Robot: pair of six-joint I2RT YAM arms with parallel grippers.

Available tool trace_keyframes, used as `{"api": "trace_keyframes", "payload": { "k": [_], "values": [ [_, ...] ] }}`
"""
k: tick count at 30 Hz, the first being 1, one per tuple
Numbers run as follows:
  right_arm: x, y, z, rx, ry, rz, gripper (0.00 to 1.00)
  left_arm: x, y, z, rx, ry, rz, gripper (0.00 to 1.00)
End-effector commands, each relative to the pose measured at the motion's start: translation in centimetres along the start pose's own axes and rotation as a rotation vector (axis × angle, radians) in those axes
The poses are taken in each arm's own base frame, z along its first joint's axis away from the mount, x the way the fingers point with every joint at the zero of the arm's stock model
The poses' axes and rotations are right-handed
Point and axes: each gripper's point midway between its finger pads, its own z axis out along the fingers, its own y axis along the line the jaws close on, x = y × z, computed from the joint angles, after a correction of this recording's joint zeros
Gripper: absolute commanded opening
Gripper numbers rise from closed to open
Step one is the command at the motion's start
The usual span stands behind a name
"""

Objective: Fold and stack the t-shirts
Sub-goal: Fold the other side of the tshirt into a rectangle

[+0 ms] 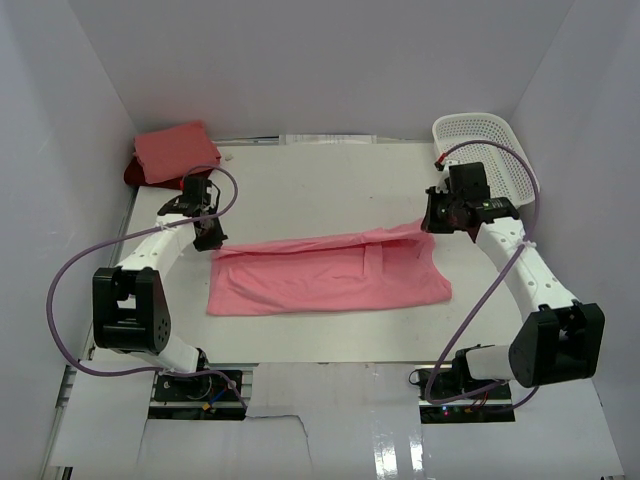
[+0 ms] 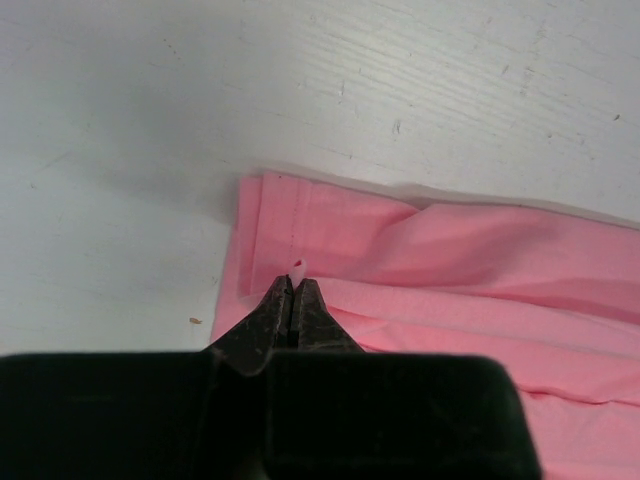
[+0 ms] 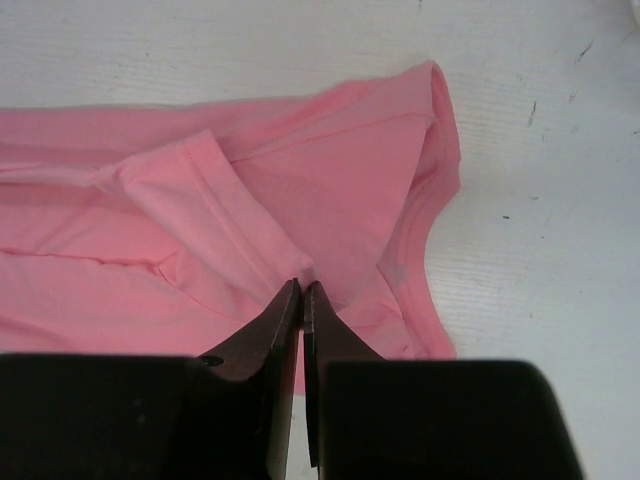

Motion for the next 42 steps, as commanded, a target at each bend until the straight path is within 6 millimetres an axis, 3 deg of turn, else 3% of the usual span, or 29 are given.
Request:
{"api": "trace_keyframes", "payload": {
  "k": [1, 10, 16, 21, 29, 30, 31, 35, 36, 38, 42],
  "values": [
    [0.3, -0.2, -1.2, 0.017, -0.020, 0.008, 0.08, -0.2, 0.9, -0.1, -0.044, -0.020, 0.005, 0.00],
    [3.2, -0.9, -1.7, 0.051, 0.041, 0.029, 0.08, 0.6, 1.0, -0.1, -0.030, -0.002, 0.015, 0.00],
    [5.9, -1.6, -1.3, 0.078, 0.115, 0.045, 0.08, 2.4, 0.9, 0.5, -0.016, 0.054, 0.027, 0.00],
    [6.9, -3.0, -1.7, 0.164, 0.118, 0.070, 0.08, 3.6, 1.5, 0.6, -0.028, 0.082, 0.034, 0.00],
    [9.2, -3.2, -2.0, 0.171, 0.168, 0.095, 0.08, 5.4, 0.9, 0.4, 0.027, 0.126, 0.042, 0.00],
    [10.0, -3.1, -2.1, 0.166, 0.198, 0.100, 0.08, 5.8, 0.9, 0.5, 0.032, 0.139, 0.042, 0.20],
    [10.5, -3.1, -2.0, 0.170, 0.221, 0.103, 0.08, 5.8, 0.8, 0.5, 0.031, 0.142, 0.047, 0.30],
    [12.2, -4.1, -2.7, 0.251, 0.291, 0.121, 0.29, 6.4, 1.4, 0.5, -0.013, 0.170, 0.038, 0.52],
    [12.1, -4.9, -3.1, 0.303, 0.282, 0.126, 0.32, 6.4, 1.7, 0.5, -0.034, 0.169, 0.019, 0.66],
    [10.4, -4.7, -3.6, 0.302, 0.215, 0.140, 0.39, 5.4, 2.6, -0.5, -0.088, 0.114, -0.005, 0.72],
    [8.1, -3.3, -3.2, 0.238, 0.173, 0.158, 0.47, 2.7, 2.5, -2.6, -0.084, -0.006, -0.046, 0.72]
  ]
}}
